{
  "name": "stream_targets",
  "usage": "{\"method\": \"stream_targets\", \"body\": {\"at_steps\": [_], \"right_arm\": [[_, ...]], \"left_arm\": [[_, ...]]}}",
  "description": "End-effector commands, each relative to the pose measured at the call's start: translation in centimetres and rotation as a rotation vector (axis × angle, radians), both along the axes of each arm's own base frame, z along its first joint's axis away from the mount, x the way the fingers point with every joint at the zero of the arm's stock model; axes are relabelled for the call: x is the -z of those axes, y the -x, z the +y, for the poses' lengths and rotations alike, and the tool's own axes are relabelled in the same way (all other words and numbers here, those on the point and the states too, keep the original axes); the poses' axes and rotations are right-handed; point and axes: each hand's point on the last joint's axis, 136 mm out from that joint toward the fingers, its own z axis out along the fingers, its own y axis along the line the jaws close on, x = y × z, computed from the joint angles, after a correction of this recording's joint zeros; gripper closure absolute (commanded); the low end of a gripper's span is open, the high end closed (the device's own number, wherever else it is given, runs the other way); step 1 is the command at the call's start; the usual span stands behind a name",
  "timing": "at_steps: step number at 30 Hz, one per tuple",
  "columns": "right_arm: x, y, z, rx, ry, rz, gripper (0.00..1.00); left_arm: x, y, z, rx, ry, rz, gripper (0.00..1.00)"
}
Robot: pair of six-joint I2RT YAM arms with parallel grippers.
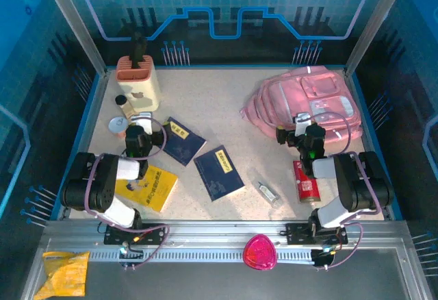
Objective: Pack the student bag
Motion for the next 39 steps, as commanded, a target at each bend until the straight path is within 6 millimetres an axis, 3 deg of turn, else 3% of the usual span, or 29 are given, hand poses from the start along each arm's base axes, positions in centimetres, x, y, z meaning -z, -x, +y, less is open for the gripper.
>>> {"method": "stream_targets", "body": {"at_steps": [1,39], "right_arm": [[-1.49,-0.74,0.29,-0.019,0.005,-0.051,0.00],[-1.50,-0.74,0.29,-0.025,0.000,-0.051,0.00]], "left_arm": [[-0.44,-0.36,0.04,-0.006,0.003,-0.017,0.01],[-0.43,-0.38,-0.08,0.000,0.005,-0.015,0.01]]}}
